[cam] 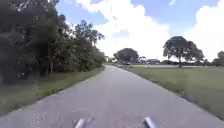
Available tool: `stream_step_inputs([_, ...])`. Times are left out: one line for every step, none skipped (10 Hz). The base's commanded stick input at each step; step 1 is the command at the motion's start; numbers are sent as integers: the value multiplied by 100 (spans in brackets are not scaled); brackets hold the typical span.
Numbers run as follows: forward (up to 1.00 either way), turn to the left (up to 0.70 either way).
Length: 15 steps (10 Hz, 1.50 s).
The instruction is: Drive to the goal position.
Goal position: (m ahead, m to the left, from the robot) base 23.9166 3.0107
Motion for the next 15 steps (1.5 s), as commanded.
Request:
stream_step_inputs([70, 0])
stream_step_inputs([70, 0])
stream_step_inputs([70, 0])
stream_step_inputs([70, 0])
stream_step_inputs([70, 0])
stream_step_inputs([70, 0])
stream_step_inputs([70, 0])
stream_step_inputs([70, 0])
stream_step_inputs([70, 0])
stream_step_inputs([70, 0])
stream_step_inputs([70, 0])
stream_step_inputs([70, 0])
stream_step_inputs([70, 0])
stream_step_inputs([70, 0])
stream_step_inputs([70, 0])
